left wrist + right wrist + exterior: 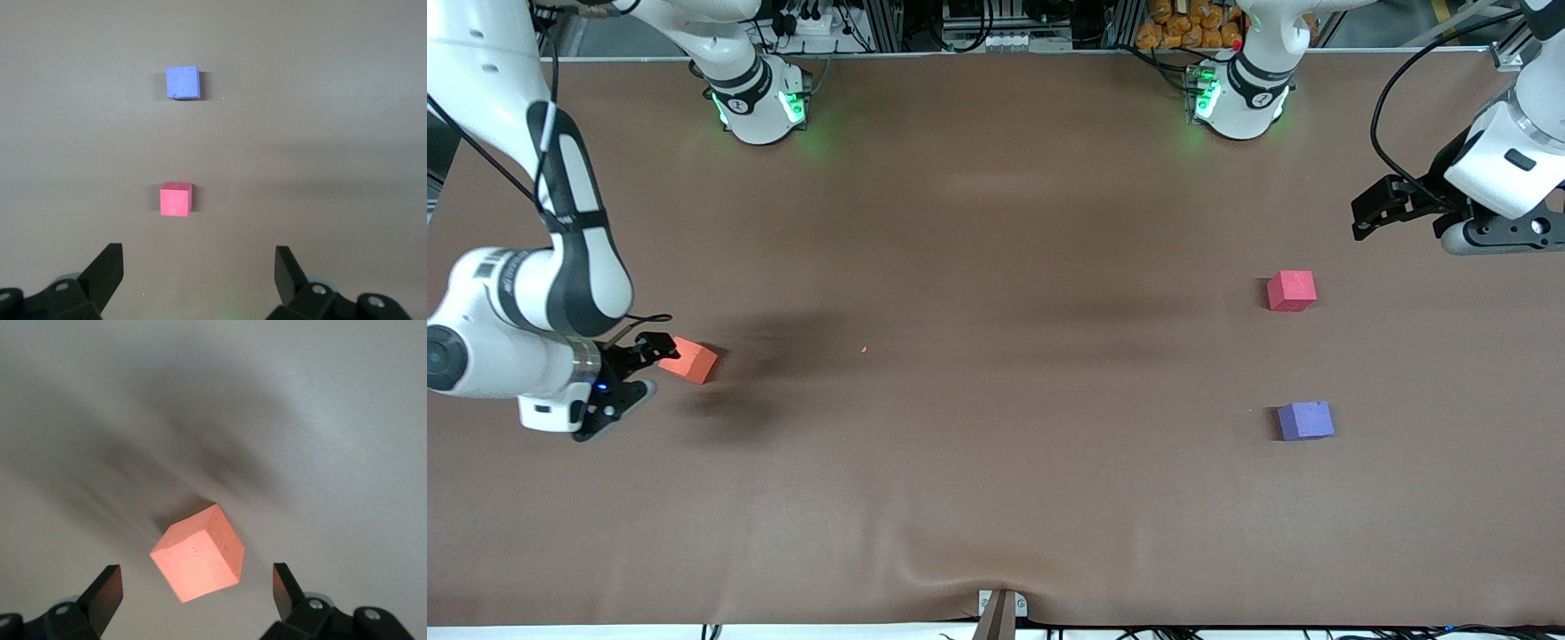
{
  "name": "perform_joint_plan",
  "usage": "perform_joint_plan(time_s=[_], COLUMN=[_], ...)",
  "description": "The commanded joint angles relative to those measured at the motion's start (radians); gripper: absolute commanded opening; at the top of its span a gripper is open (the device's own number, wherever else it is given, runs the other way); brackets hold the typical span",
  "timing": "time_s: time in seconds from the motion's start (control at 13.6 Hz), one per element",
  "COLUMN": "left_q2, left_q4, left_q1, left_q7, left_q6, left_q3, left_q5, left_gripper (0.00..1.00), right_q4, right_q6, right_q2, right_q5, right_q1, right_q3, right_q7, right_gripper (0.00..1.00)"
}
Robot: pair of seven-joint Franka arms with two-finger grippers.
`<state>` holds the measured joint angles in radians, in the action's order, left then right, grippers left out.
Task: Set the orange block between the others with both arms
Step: 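Reach the right gripper down to the orange cube and grasp it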
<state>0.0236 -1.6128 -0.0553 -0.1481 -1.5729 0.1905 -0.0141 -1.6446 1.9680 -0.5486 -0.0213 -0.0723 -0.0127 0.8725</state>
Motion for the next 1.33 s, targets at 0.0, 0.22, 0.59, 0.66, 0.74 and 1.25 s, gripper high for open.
perform_joint_plan(time_s=[0.0, 0.22, 0.59, 0.66, 0.74, 1.25], left_q2=[0.007, 0.012, 0.015, 0.015, 0.015, 0.013], left_q4=[-0.007, -0.012, -0.016, -0.016, -0.018, -0.019], left_q1=[-0.008, -0.008, -0.009, -0.009, -0.009, -0.012], left_q7=[0.022, 0.022, 0.022, 0.022, 0.022, 0.022], left_q6=[0.001, 0.001, 0.004, 0.004, 0.004, 0.001], left_q3=[0.003, 0.003, 0.003, 0.003, 0.003, 0.003], left_q5=[0.016, 0.016, 0.016, 0.016, 0.016, 0.016], left_gripper=[1.0, 1.0, 1.0, 1.0, 1.0, 1.0], right_q4=[-0.009, -0.018, -0.07, -0.078, -0.089, -0.153], right_q6=[0.064, 0.072, 0.117, 0.118, 0.12, 0.169], right_q2=[-0.027, -0.048, -0.068, -0.071, -0.073, -0.073], right_q5=[0.056, 0.106, 0.112, 0.121, 0.13, 0.138], right_q1=[0.005, 0.02, 0.025, 0.025, 0.023, 0.022], right_q3=[-0.003, -0.003, -0.003, -0.003, -0.003, -0.003], right_q7=[0.175, 0.218, 0.246, 0.253, 0.253, 0.256], right_gripper=[1.0, 1.0, 1.0, 1.0, 1.0, 1.0])
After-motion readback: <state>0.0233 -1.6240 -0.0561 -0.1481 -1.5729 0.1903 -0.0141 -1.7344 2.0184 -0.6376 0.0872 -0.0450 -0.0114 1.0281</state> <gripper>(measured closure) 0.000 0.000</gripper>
